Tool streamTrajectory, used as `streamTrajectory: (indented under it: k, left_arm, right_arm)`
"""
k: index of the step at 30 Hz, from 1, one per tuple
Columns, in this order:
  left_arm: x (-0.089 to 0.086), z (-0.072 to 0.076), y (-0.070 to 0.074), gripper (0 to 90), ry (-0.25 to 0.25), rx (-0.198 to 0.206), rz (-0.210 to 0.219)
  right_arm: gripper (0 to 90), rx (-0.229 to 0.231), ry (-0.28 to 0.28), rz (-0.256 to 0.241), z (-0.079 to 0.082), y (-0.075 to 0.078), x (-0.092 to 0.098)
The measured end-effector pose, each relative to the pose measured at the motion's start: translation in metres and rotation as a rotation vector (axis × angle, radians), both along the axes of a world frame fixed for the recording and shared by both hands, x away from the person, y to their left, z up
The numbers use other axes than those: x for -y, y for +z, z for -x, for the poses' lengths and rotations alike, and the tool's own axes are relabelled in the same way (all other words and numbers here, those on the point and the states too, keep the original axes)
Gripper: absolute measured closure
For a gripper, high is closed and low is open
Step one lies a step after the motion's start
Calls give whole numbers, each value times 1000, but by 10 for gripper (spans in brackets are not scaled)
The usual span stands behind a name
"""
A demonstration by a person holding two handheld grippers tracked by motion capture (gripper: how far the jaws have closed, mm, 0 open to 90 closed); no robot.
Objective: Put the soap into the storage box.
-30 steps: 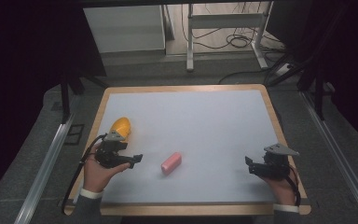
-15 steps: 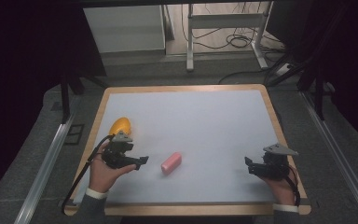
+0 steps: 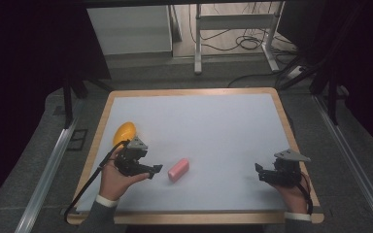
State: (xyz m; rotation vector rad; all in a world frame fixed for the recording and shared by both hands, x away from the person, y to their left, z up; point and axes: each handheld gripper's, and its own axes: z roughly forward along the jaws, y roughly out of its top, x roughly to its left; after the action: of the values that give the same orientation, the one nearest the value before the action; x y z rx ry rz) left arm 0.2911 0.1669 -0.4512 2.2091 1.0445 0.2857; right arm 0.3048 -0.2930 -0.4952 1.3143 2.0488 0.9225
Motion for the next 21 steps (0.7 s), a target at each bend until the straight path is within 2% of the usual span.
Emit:
streamTrajectory:
  k: [3,14,21]
  left_arm:
    - [4,-1,0,207,-6,-6,5]
    - [27,-5,-1,207,-56,-15,-35]
    - [38,-6,-3,208,-74,-25,-44]
  right_arm:
    - [116,1,-1,-1,0,0,0]
    - [116,-1,0,0,0,0,1]
    - [116,-4,-3,2,-1,-1,0]
